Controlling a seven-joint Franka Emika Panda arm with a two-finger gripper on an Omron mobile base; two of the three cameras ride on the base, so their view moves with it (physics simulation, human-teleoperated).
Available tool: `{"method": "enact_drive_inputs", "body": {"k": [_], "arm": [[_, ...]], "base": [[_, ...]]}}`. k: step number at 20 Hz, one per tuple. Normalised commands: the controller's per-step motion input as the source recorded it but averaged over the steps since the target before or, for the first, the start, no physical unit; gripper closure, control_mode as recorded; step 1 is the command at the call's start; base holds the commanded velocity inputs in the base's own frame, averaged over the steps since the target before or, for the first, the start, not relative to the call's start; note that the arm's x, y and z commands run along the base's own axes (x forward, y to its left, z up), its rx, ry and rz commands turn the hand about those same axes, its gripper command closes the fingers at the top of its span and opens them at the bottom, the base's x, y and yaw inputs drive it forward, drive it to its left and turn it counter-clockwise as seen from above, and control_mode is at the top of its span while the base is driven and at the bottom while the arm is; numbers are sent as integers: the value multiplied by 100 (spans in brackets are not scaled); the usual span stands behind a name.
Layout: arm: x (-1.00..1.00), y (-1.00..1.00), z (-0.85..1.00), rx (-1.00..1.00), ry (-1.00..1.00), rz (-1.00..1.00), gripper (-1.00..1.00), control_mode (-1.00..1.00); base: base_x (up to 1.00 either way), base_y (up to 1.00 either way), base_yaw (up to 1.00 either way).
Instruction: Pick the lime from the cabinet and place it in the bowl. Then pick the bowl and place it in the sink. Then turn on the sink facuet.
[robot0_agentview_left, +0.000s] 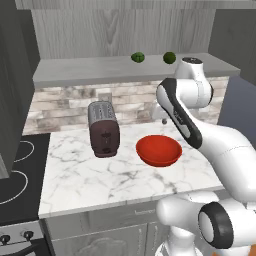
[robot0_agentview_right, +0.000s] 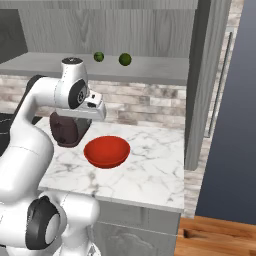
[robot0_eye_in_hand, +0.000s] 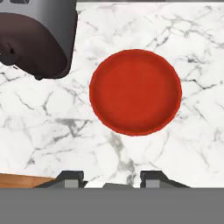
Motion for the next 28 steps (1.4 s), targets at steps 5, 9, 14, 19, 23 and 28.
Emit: {"method": "enact_drive_inputs", "body": {"k": [5,9,14,19,23,28], "arm": [[-14,-13,6,0,-10,0,-100,-100],[-55,-24,80,-1,-47,-5,-100,-100],[-20,0,100,-5,-47,-16,-100,-100],[7,-14,94,0,-20,-23,-100,-100],[34,-35,74,1,-3,-23,-100,-100],[30,-37,37,5,2,-15,-100,-100]], "base": [[0,0,0],[0,0,0],[0,0,0],[0,0,0],[0,0,0],[0,0,0]]}}
